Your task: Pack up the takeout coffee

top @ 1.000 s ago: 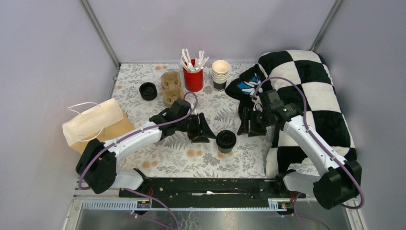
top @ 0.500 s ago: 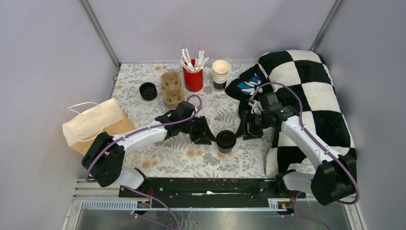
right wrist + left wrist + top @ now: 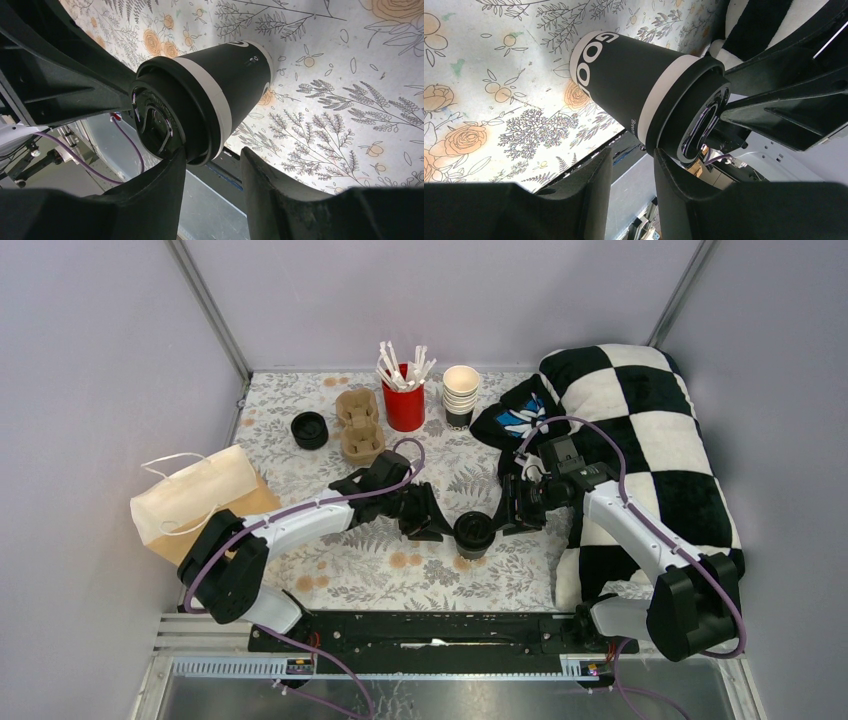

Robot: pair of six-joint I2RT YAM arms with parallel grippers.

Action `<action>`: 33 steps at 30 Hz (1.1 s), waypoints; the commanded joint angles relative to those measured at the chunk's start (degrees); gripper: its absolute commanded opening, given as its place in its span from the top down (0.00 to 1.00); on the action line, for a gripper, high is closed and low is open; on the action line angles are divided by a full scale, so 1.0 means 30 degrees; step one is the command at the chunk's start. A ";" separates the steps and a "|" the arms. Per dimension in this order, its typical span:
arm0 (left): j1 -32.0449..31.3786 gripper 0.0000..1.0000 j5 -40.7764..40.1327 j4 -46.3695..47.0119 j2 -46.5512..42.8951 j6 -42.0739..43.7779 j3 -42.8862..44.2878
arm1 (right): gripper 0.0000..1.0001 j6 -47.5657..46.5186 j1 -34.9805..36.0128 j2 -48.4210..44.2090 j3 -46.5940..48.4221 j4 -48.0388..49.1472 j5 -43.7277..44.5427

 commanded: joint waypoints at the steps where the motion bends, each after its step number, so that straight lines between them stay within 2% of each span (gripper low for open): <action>1: -0.0084 0.60 -0.0385 0.0421 -0.0810 0.0141 0.0258 | 0.48 -0.0306 -0.0148 -0.0473 0.0299 -0.0072 0.0375; 10: -0.0112 0.59 -0.0355 0.0374 0.0072 0.0542 0.1262 | 0.43 -0.0248 -0.0914 -0.0933 0.0046 -0.0240 0.0118; 21: -0.0191 0.59 -0.0173 0.0376 0.0864 0.0812 0.1576 | 0.51 -0.0140 -0.0894 -0.0334 -0.0558 0.0446 -0.0640; 33: -0.0652 0.61 -0.0785 -0.0528 0.1244 0.1189 0.1801 | 0.55 -0.0183 -0.0885 -0.0175 -0.1430 0.0860 -0.0569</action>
